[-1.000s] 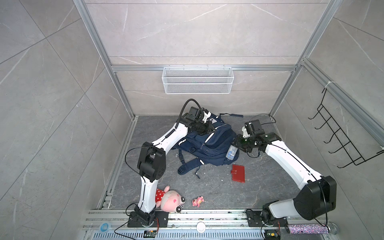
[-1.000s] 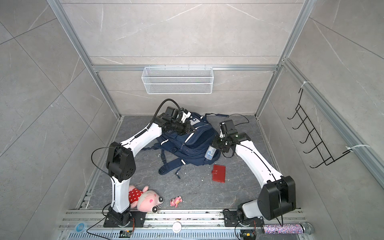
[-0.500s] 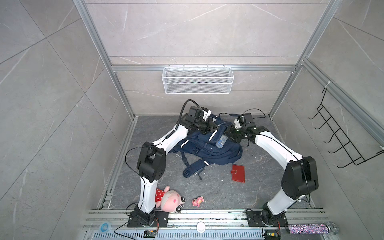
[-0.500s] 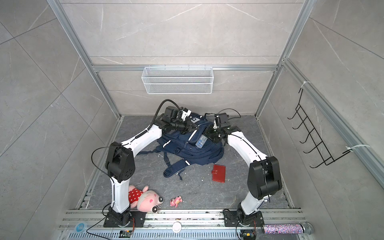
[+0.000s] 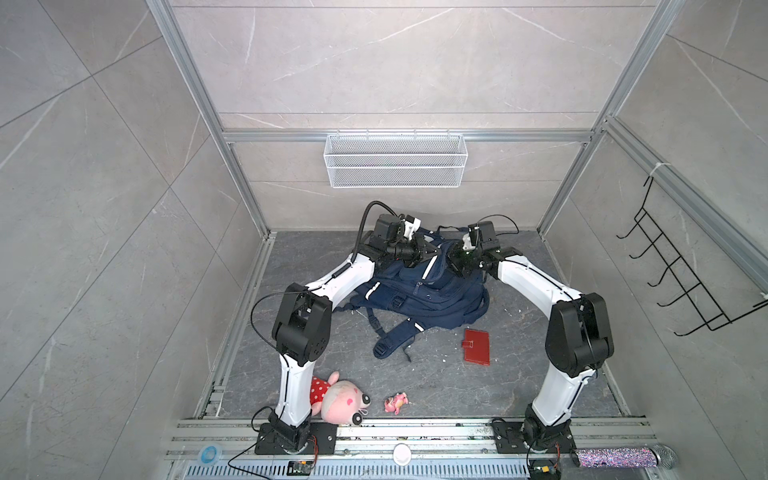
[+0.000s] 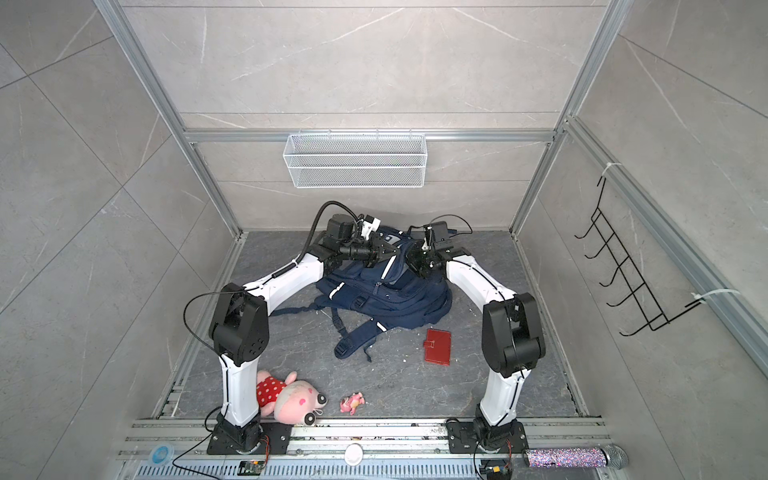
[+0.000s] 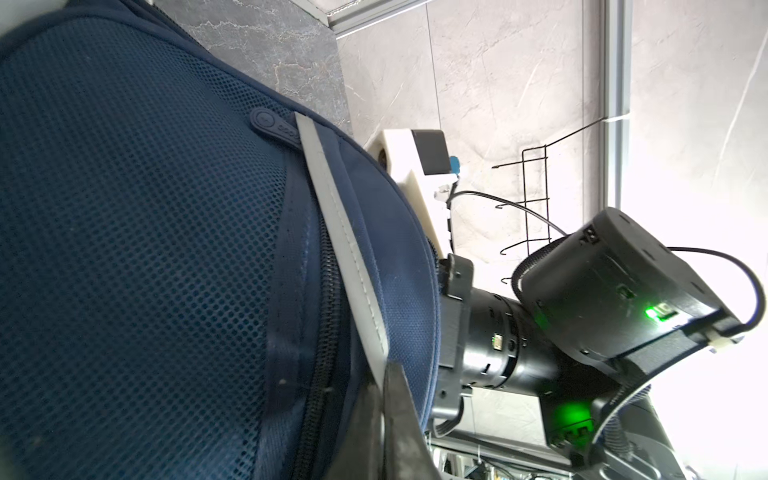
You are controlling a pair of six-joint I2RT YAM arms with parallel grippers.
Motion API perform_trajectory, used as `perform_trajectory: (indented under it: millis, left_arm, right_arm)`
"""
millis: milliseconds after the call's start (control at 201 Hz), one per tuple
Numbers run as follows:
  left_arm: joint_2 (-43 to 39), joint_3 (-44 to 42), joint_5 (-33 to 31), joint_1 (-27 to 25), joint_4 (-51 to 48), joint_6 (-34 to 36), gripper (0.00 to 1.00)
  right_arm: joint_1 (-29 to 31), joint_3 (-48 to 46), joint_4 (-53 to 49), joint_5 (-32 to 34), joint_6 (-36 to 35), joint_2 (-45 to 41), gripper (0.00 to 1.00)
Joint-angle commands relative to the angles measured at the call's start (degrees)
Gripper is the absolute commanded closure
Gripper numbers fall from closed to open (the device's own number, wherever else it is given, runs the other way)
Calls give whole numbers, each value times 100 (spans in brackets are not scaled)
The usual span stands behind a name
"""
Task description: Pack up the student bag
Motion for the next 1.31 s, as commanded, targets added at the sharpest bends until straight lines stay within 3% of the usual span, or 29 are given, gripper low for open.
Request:
perform_trajectory:
  millis: [0, 174, 468, 946, 1120, 1305]
  left_arm:
    - [-569, 158, 659, -58, 1313, -366, 100]
    - [-652, -67, 401, 49, 1524, -510, 100]
    - [-573, -338, 208, 261, 1829, -817, 100]
    - [-360, -362, 6, 676, 1782, -735, 100]
    - [-325, -424, 90, 765, 1793, -706, 100]
    - [-228, -354, 295, 801, 1833, -840, 100]
  right_arm:
    - [11, 395, 139, -54, 0, 173, 74]
    - [10, 426, -168, 106, -286, -9, 50]
    - [4, 314, -514, 185, -752, -518, 25]
    - [7, -1080, -1473, 83, -1381, -2170, 23]
    - [-156, -1318, -2480, -42, -2040, -2550, 21]
    - [-433, -2282, -3034, -89, -2254, -3086, 20]
